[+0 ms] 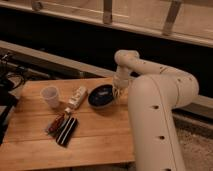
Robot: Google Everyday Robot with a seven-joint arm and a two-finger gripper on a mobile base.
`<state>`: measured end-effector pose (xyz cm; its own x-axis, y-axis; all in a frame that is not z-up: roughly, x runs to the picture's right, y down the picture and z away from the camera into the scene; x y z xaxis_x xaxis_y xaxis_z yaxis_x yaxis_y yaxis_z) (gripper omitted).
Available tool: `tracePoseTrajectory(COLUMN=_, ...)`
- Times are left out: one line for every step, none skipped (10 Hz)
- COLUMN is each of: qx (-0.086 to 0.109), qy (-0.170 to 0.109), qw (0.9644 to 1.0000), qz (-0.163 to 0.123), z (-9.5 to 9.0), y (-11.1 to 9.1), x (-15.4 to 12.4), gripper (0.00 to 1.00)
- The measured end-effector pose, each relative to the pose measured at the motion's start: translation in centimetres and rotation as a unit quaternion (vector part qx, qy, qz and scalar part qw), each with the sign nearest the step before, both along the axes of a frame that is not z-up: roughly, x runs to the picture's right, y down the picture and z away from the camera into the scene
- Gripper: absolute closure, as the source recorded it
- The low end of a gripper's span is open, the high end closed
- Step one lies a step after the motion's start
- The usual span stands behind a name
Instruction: Drag the ceramic bowl in a circle
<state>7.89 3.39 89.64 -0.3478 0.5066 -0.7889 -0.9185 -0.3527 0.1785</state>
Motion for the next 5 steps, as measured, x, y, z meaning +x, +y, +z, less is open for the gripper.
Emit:
tracePoseTrajectory(qx=0.004, qy=0.011, qw=0.9998, qz=0.015, z=1.0, y=-1.4, x=1.2, gripper=0.90)
tracePoseTrajectory(qx=0.010, qy=0.022, qw=0.9992, qz=0.031, z=1.9, y=-2.6, x=2.6, gripper=0.90)
tracePoseTrajectory(qx=0.019, qy=0.037, qw=0.9977, qz=0.053, z=2.6, y=-3.9, x=4.3, gripper=0.90)
tracePoseTrajectory(qx=0.026, qy=0.048, qw=0.9963, qz=0.066, z=2.9, y=-4.7, x=5.4, gripper=0.90)
tracePoseTrajectory(qx=0.030, qy=0.060, qw=0.9947, qz=0.079, z=2.9, y=-5.0, x=6.7, gripper=0.90)
